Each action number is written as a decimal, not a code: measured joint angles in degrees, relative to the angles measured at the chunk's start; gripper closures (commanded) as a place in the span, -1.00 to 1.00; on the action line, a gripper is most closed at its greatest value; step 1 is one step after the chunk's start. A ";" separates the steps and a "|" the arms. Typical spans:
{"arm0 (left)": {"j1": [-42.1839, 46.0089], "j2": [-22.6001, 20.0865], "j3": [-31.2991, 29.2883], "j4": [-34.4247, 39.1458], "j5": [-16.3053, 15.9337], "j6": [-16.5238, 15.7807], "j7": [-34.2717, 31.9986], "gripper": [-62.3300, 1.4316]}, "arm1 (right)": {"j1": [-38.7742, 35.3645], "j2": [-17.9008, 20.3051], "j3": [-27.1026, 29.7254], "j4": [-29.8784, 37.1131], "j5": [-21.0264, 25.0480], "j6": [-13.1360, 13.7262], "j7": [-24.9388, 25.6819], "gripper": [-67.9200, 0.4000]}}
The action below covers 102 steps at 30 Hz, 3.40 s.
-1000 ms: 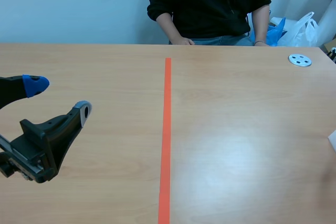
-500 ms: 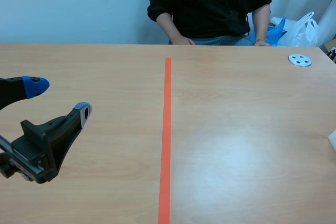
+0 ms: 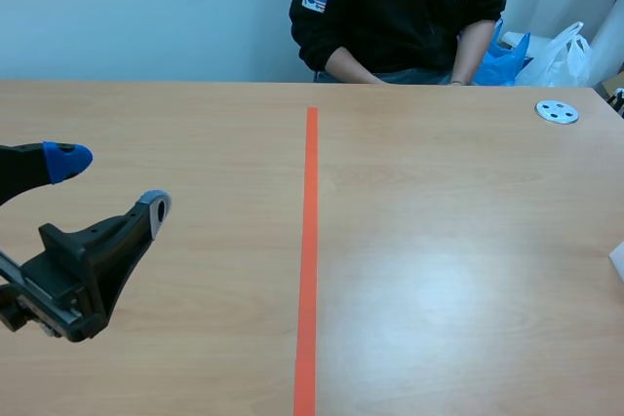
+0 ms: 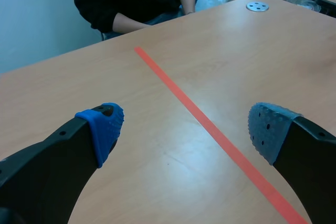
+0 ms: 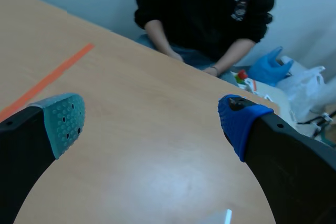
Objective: Sort the leaf by its shape. The table is split by an orange tape line. A compound leaf with several leaflets goes to the left side, a simple leaf with one blade goes to the right side. Return to the home posture when a red brick is placed on the table.
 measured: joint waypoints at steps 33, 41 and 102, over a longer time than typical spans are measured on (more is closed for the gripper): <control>-0.20 0.00 0.00 0.00 0.00 0.00 -1.49 -0.65 | 0.96 -6.67 -30.84 0.13 -13.00 -17.97 0.09 -0.53; -0.20 0.00 0.00 0.00 0.00 -0.02 -1.49 -0.65 | 0.96 -4.50 -30.82 0.13 -12.90 -17.51 0.13 -0.53; -57.05 0.17 43.52 -56.13 1.36 -10.49 0.66 -0.65 | 0.96 -4.00 -30.82 0.13 -13.53 -17.57 -0.33 -0.53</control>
